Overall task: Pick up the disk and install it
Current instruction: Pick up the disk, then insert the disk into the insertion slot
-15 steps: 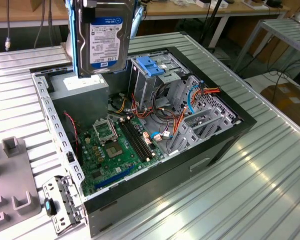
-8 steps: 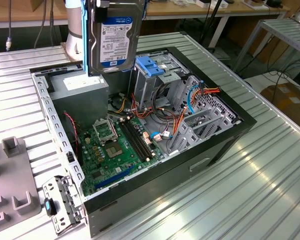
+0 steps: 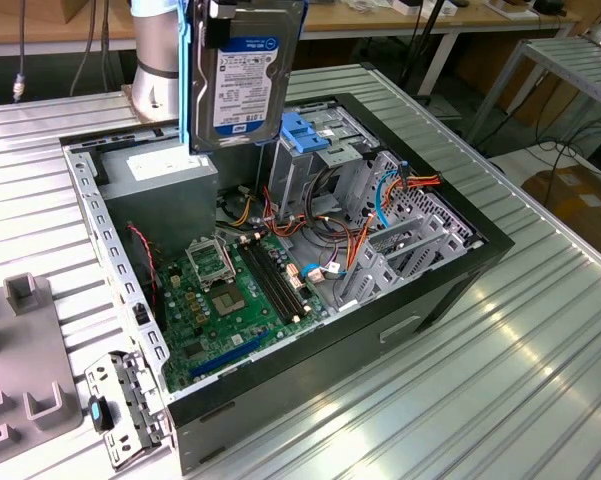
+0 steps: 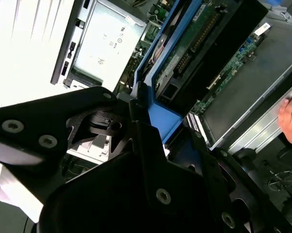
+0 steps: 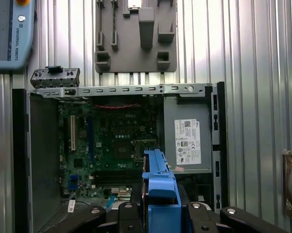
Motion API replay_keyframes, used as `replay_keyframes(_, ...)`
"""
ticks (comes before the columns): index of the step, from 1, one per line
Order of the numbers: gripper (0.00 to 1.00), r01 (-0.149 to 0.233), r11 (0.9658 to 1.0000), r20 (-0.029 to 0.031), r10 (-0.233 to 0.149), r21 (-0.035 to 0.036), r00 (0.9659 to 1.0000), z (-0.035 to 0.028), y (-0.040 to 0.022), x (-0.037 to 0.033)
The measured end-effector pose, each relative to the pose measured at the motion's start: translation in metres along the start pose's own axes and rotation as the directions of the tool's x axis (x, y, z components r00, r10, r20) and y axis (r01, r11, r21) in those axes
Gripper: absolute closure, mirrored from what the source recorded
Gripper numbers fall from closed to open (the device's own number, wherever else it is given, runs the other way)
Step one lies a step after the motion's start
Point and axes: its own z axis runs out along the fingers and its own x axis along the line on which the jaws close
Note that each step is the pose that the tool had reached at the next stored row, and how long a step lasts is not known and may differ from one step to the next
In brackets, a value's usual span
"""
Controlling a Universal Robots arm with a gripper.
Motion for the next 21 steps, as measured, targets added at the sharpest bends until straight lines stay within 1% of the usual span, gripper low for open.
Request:
replay_keyframes(14,0.63,0.0,1.0,0.0001,0.0,0.0,1.0,0.0001,-0.0001,0.0042)
replay_keyframes(21,0.63,0.0,1.0,-0.0001,0.0,0.0,1.0,0.0003,-0.0003,0.0094)
